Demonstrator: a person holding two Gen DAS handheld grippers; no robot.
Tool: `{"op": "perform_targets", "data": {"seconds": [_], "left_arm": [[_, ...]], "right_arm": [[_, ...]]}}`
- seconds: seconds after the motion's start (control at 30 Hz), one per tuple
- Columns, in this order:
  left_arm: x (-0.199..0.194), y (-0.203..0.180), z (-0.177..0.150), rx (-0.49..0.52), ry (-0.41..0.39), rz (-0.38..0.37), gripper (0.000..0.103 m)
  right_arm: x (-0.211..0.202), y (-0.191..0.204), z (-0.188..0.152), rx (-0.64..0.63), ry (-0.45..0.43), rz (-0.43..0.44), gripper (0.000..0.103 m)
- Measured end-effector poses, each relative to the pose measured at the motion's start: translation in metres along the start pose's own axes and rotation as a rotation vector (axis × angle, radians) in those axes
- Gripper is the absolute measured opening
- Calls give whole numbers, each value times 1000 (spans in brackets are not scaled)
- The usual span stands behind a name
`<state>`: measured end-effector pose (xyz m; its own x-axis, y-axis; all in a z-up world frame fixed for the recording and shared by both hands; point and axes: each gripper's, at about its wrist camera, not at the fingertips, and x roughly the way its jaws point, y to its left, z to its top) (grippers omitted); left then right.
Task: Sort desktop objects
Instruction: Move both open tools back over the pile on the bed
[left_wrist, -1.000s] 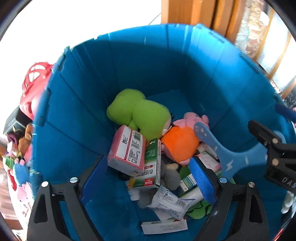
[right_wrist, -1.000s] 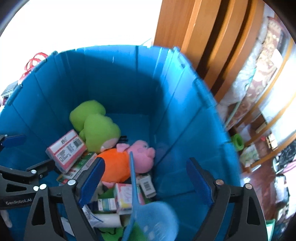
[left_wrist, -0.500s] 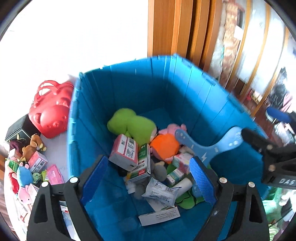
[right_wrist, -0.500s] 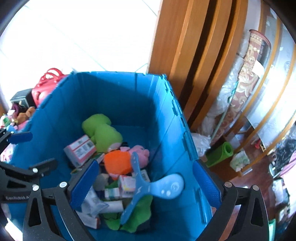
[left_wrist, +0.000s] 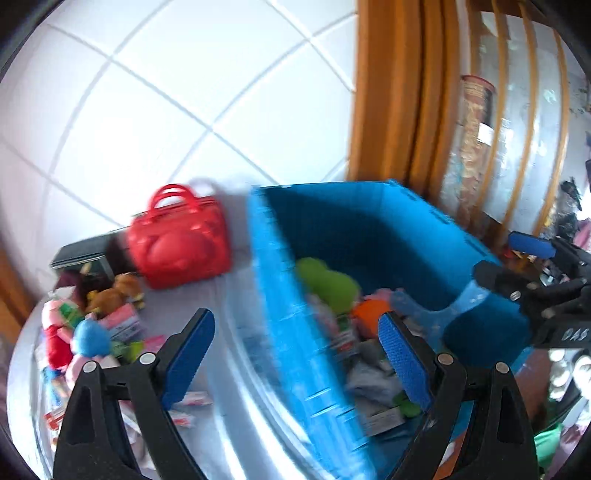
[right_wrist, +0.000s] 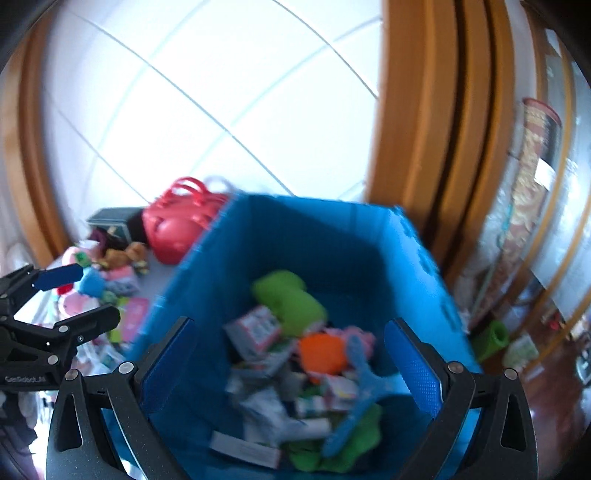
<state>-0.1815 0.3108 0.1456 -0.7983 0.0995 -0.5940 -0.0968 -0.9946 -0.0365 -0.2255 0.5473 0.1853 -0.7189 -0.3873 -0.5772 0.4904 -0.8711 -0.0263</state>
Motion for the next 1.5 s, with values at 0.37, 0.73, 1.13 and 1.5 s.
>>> {"op": "perform_targets", "data": {"seconds": [0.37, 0.73, 1.13, 1.5], "left_arm": [[-42, 163, -84, -138, 18, 209, 91], [-59, 312, -199, -349, 150, 400, 91], [-68, 456, -329, -642, 306, 521, 91], [6, 527, -362, -946, 382, 502, 91]], "right_arm": [[12, 118, 7, -11, -48, 180, 103], [68, 230, -23, -22, 51, 328, 103], [163, 267, -95, 73, 297, 291, 103], [213, 259, -155, 241, 466, 162, 103]]}}
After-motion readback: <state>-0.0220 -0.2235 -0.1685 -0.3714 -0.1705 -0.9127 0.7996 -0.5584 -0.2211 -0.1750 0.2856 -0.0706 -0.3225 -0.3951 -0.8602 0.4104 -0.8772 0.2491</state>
